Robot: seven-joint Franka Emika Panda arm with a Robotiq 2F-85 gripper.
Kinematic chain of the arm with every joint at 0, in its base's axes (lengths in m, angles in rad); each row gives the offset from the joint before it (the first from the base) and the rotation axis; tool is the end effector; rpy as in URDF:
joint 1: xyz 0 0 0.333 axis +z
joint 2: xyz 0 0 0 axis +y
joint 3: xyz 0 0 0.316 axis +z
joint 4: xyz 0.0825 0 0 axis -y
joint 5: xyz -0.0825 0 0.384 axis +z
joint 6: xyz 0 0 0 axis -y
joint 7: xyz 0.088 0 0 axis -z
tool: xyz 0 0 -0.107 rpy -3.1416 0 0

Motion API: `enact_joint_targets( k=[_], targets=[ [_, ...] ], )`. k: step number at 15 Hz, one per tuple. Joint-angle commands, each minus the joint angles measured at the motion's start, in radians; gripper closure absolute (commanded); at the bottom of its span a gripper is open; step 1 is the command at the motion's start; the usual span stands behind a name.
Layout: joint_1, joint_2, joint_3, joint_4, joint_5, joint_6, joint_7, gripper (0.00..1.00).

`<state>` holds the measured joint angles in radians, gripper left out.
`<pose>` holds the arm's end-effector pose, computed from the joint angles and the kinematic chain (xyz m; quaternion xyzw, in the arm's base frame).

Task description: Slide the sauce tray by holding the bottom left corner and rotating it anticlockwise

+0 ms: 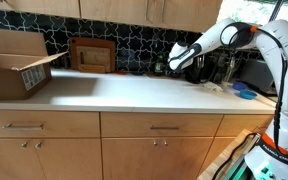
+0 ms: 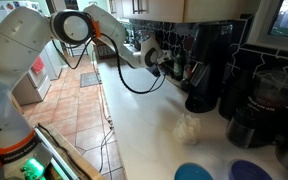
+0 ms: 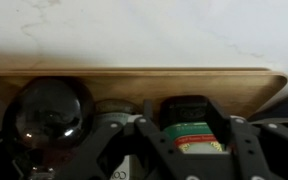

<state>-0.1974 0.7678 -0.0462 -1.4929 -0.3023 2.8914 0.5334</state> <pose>0.7435 -0.1582 0.2856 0.9199 -0.2273 0.3157 0.0487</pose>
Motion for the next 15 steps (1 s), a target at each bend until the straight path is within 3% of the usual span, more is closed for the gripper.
enact_joint_targets(
  k=[1, 5, 15],
  targets=[
    [0.062, 0.099, -0.080, 0.114, 0.152, 0.018, -0.102, 0.73],
    [0.090, 0.166, -0.126, 0.187, 0.230, 0.009, -0.146, 0.99],
    [0.120, 0.283, -0.197, 0.307, 0.260, 0.029, -0.164, 1.00]
  ],
)
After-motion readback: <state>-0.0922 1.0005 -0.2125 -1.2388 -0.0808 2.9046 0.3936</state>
